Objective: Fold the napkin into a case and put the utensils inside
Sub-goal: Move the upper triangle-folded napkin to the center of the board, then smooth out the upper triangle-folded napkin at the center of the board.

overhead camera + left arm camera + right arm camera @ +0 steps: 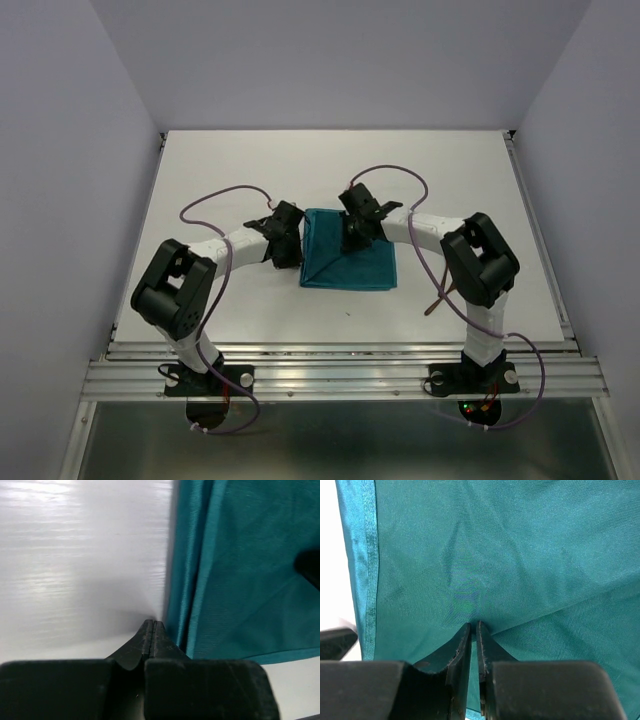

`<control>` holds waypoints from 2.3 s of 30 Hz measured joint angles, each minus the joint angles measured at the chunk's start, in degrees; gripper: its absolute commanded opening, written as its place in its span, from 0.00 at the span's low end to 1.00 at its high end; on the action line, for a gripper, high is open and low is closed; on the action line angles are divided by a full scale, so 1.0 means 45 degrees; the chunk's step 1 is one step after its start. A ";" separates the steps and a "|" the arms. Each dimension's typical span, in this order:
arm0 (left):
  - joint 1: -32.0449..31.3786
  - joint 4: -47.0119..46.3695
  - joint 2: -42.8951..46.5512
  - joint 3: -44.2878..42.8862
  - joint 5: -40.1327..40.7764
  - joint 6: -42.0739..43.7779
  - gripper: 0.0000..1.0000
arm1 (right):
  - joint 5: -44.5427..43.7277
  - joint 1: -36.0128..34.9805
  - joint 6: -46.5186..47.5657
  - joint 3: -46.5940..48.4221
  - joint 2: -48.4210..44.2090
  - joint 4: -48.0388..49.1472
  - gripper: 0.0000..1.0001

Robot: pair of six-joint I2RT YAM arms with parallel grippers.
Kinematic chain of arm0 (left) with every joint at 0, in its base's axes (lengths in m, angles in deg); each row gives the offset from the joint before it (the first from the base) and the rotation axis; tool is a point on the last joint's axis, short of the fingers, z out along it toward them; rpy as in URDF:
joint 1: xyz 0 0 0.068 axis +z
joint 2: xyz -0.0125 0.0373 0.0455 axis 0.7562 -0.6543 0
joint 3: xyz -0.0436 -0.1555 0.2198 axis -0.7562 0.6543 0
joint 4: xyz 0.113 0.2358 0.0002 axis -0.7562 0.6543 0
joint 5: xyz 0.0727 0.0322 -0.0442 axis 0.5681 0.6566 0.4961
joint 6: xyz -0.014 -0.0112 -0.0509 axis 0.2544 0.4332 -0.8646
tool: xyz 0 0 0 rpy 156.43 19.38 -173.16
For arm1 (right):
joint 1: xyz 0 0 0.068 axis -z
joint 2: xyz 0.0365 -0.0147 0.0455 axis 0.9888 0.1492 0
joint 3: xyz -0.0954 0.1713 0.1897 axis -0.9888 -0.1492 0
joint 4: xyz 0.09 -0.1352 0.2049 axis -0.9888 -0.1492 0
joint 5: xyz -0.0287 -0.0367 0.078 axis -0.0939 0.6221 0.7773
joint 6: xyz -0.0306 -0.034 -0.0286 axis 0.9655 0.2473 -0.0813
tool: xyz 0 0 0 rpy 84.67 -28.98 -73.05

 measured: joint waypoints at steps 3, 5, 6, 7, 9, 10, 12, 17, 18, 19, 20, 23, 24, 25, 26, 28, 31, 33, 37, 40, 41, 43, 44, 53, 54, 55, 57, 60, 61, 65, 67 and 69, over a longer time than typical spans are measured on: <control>-0.0316 -0.0316 -0.0019 0.0010 -0.0374 -0.0087 0.00 | -0.0272 0.0000 0.0058 0.0000 -0.0058 -0.0068 0.17; -0.0641 -0.0398 -0.0024 0.0049 -0.0651 -0.0170 0.00 | -0.0466 0.0000 0.0097 0.0000 -0.0155 -0.0199 0.18; -0.0782 -0.0442 -0.0024 0.0049 -0.0835 -0.0223 0.00 | -0.0631 0.0000 0.0112 0.0000 -0.0267 -0.0301 0.18; -0.0918 -0.0505 -0.0024 0.0053 -0.1015 -0.0296 0.00 | -0.0719 0.0000 0.0136 0.0000 -0.0359 -0.0369 0.19; -0.1078 -0.0602 -0.0024 0.0053 -0.1263 -0.0442 0.00 | -0.1035 0.0000 0.0170 0.0000 -0.0719 -0.0559 0.20; -0.1239 -0.0758 -0.0024 0.0053 -0.1554 -0.0539 0.00 | -0.1146 0.0000 0.0199 0.0000 -0.0865 -0.0646 0.20; -0.1477 -0.0913 -0.0024 0.0053 -0.1749 -0.0704 0.00 | -0.1447 0.0000 0.0272 0.0005 -0.1355 -0.0787 0.20; -0.2113 -0.1166 -0.0034 0.0053 -0.2254 -0.0981 0.00 | -0.1914 0.0126 0.0335 0.0010 -0.2288 -0.0967 0.21; -0.2263 -0.1234 -0.0053 0.0053 -0.2535 -0.1030 0.00 | -0.1948 0.0214 0.0340 0.0010 -0.2453 -0.0976 0.21; -0.2385 -0.1282 -0.0063 0.0053 -0.2730 -0.1049 0.00 | -0.1948 0.0291 0.0335 0.0010 -0.2506 -0.0971 0.21; -0.2467 -0.1307 -0.0068 0.0053 -0.2939 -0.1073 0.00 | -0.1987 0.0432 0.0335 0.0010 -0.2560 -0.0971 0.21; -0.2608 -0.1307 -0.0063 0.0053 -0.3308 -0.1112 0.02 | -0.2045 0.0855 0.0335 0.0010 -0.2569 -0.1020 0.21; -0.2628 -0.1268 -0.0029 0.0053 -0.3337 -0.1112 0.03 | -0.2089 0.0937 0.0345 0.0010 -0.2569 -0.1059 0.22; -0.2618 -0.1185 0.0053 0.0053 -0.3342 -0.1107 0.04 | -0.2127 0.1049 0.0355 0.0010 -0.2569 -0.1059 0.22; -0.2584 -0.1093 0.0199 0.0063 -0.3351 -0.1069 0.06 | -0.2147 0.1112 0.0393 0.0010 -0.2569 -0.1064 0.22; -0.2429 -0.0801 0.0675 0.0083 -0.3347 -0.0923 0.17 | -0.2327 0.1112 0.0534 0.0034 -0.2569 -0.1229 0.22; -0.1603 -0.0369 0.1807 0.0141 -0.3410 -0.0500 0.27 | -0.2773 0.0889 0.0787 0.0345 -0.2487 -0.1647 0.24; -0.0748 -0.0131 0.2443 0.0219 -0.3575 -0.0253 0.28 | -0.3138 0.0534 0.1044 0.1156 -0.2074 -0.2011 0.25; 0.1253 0.0355 0.2982 0.0199 -0.3415 0.0185 0.40 | -0.3269 -0.0117 0.1219 0.2642 -0.0899 -0.2030 0.32; 0.2147 0.0889 0.2948 0.0146 -0.3089 0.0267 0.46 | -0.3201 -0.0495 0.1316 0.3517 0.0117 -0.2069 0.40; 0.2302 0.1020 0.2948 0.0146 -0.3031 0.0277 0.48 | -0.3167 -0.0597 0.1350 0.3813 0.0505 -0.2137 0.42; 0.2472 0.1205 0.2948 0.0146 -0.2943 0.0267 0.52 | -0.3113 -0.0787 0.1428 0.4376 0.1243 -0.2244 0.45; 0.2535 0.1277 0.2948 0.0146 -0.2919 0.0243 0.52 | -0.3075 -0.0855 0.1477 0.4653 0.1598 -0.2293 0.46; 0.2623 0.1496 0.2948 0.0146 -0.2866 0.0146 0.52 | -0.2968 -0.1151 0.1627 0.5945 0.3070 -0.2414 0.51; 0.2628 0.1496 0.2948 0.0146 -0.2866 0.0146 0.52 | -0.2977 -0.1151 0.1617 0.6096 0.3157 -0.2414 0.51; 0.2628 0.1491 0.2948 0.0146 -0.2861 0.0146 0.52 | -0.2997 -0.1151 0.1613 0.6237 0.3274 -0.2399 0.50; 0.2628 0.1496 0.2948 0.0146 -0.2861 0.0155 0.52 | -0.3065 -0.1151 0.1569 0.6402 0.3415 -0.2336 0.49; 0.2628 0.1496 0.2948 0.0146 -0.2861 0.0180 0.52 | -0.3220 -0.1151 0.1481 0.6455 0.3555 -0.2307 0.46; 0.2628 0.1496 0.2948 0.0146 -0.2861 0.0185 0.52 | -0.3274 -0.1151 0.1452 0.6479 0.3614 -0.2312 0.45; 0.2628 0.1496 0.2948 0.0146 -0.2856 0.0267 0.51 | -0.3332 -0.1156 0.1341 0.6785 0.3959 -0.2307 0.38; 0.2628 0.1491 0.2948 0.0146 -0.2856 0.0311 0.51 | -0.3332 -0.1166 0.1326 0.6795 0.3993 -0.2302 0.31; 0.2628 0.1491 0.2948 0.0151 -0.2866 0.0374 0.51 | -0.3342 -0.1185 0.1287 0.6795 0.3993 -0.2278 0.25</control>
